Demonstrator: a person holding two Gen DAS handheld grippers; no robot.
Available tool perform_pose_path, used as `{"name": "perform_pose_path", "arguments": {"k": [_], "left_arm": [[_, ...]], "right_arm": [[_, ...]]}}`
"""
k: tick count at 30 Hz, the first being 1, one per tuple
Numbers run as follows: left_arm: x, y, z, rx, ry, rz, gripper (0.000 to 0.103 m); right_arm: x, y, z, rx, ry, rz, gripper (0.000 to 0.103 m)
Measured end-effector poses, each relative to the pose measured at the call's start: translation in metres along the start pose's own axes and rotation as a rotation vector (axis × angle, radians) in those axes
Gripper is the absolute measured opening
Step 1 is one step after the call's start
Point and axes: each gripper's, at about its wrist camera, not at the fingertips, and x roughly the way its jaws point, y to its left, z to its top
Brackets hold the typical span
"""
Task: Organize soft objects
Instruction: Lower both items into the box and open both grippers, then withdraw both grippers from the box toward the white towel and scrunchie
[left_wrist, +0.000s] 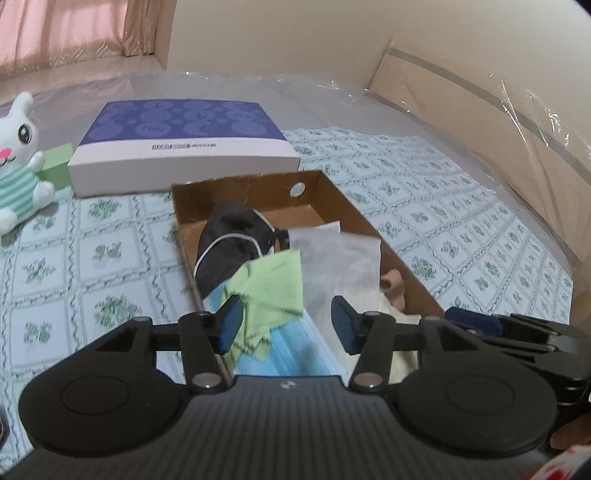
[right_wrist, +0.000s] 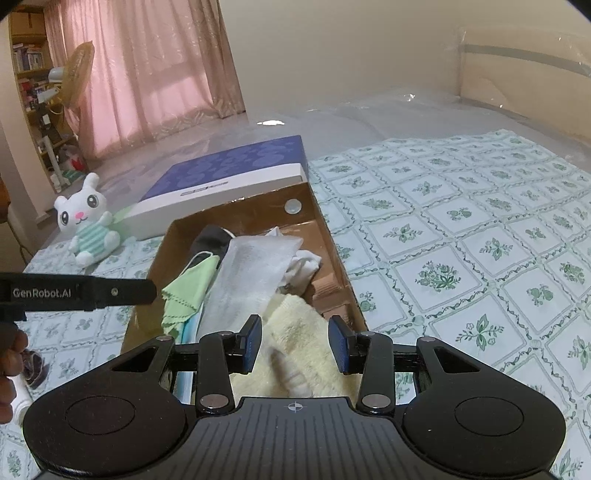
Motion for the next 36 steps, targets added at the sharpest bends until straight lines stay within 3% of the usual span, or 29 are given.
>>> {"name": "perform_pose_path", "arguments": {"k": [11,16,22,28,36], "left_arm": [[-0.025,-0.001,-0.016,-0.015,0.022,0.028,0.049],[-0.041,-0.008,-0.020,-0.004,0.011,0.021,0.049],[-0.064,-0.016,-0.028,-0.004,0.004,0.012,0.049],[-0.099,-0.021,-0.041,0.008,-0.022,0.018,0.051],[-0.152,-0.009,-0.073,0.007,-0.043,0.057,0.052]], "right_arm": [[-0.025,0.005,-0.006,0.021,0.005,-0.004,0.043],[-0.041,0.011,-0.007,0.029,-0.014,-0.009,0.056],[-0.064,0.018,-0.007,0.039,-0.044,-0.006,0.059],[-0.093,0.030,-0.020,0.057,-0.069,0.025,0.068],[-0.124,0.056,-0.043,0.037,-0.057,0.090,0.069]]}}
